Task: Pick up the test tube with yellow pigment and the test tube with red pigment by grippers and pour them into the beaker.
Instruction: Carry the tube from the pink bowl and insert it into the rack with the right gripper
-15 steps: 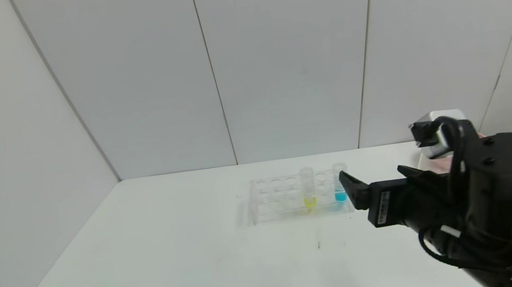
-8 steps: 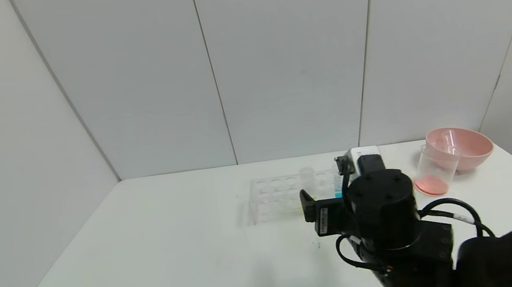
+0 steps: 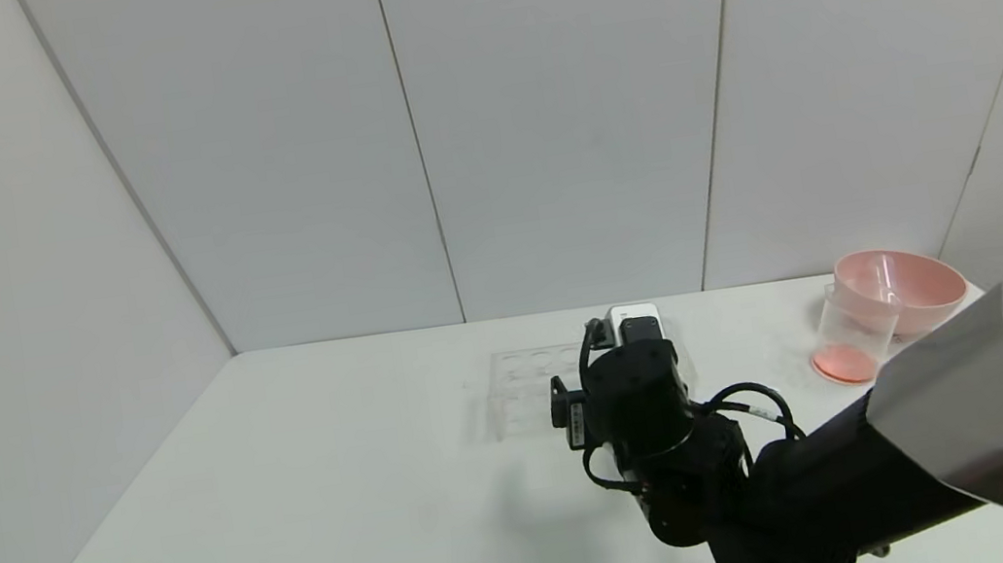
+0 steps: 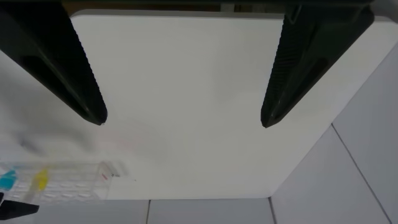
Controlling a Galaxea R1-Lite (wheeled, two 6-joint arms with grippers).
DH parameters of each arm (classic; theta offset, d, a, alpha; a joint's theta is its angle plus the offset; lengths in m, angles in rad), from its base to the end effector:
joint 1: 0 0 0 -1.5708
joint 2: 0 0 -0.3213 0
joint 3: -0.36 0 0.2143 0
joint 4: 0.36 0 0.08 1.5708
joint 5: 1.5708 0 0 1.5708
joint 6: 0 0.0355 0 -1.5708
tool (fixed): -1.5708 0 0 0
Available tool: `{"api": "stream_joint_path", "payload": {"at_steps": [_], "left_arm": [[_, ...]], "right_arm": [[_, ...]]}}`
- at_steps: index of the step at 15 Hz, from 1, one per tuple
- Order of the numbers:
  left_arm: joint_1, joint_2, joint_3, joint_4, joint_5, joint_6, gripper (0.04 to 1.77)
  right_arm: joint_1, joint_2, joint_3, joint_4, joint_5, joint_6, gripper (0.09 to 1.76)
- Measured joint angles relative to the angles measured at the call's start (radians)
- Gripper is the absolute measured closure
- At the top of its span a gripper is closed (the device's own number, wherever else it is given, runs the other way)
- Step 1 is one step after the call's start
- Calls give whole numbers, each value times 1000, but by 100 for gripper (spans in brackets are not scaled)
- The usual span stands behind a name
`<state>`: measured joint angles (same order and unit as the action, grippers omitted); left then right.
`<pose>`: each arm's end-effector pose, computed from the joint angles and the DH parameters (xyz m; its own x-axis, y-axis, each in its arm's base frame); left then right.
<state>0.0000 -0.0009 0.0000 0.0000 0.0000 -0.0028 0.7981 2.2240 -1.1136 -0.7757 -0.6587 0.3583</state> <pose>-0.0053 0.0000 0.0755 1.0000 0.0000 0.0009 0.0000 1.0000 -0.0028 0.3325 0.3100 0.0735 0.9597 0.1075 -0.2598 -0.0719 0.9871 0.1429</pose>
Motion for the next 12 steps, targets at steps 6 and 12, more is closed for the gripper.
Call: {"api": "stream_joint_path", "payload": {"at_steps": [6, 12], "left_arm": [[0, 0, 0, 0, 0, 0, 5], [0, 0, 0, 0, 0, 0, 5]], "right_arm": [[-43, 70, -116, 33, 54, -51, 15], [-62, 117, -180, 33, 56, -100, 15]]}}
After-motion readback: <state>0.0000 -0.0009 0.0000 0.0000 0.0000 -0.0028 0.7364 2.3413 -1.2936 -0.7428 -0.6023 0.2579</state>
